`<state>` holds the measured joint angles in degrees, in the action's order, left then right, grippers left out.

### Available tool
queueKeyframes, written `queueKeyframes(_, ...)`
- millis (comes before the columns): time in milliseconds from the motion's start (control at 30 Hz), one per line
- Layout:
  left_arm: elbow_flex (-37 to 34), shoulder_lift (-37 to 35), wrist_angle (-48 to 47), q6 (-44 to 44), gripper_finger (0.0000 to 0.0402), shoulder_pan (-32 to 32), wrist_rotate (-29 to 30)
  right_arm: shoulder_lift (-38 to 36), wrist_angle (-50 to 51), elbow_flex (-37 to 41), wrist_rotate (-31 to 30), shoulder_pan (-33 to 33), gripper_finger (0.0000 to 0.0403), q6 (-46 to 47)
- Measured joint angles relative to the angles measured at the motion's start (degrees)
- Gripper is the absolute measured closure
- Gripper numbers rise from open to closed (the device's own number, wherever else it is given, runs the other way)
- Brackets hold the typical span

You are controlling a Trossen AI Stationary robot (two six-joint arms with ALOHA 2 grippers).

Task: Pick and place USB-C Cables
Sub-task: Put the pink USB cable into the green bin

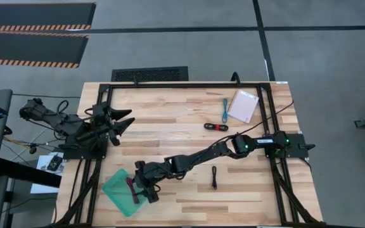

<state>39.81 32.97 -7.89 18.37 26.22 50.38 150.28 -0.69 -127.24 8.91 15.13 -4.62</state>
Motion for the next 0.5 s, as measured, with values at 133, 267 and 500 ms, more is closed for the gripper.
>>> queueKeyframes(133,0.0,0.02,-0.81,0.37,0.0207,0.0,0.95,0.0,2.41,0.0,-3.86,0.31,0.0132,-3.63)
queueKeyframes(267,0.0,0.02,-0.86,0.79,0.0207,0.0,1.2,-0.45,2.44,0.0,-4.83,-0.38,0.0132,-4.44)
queueKeyframes(500,0.0,0.01,-0.87,1.6,0.0207,0.0,1.33,-0.83,7.68,-5.29,-4.94,-1.39,0.0132,-4.46)
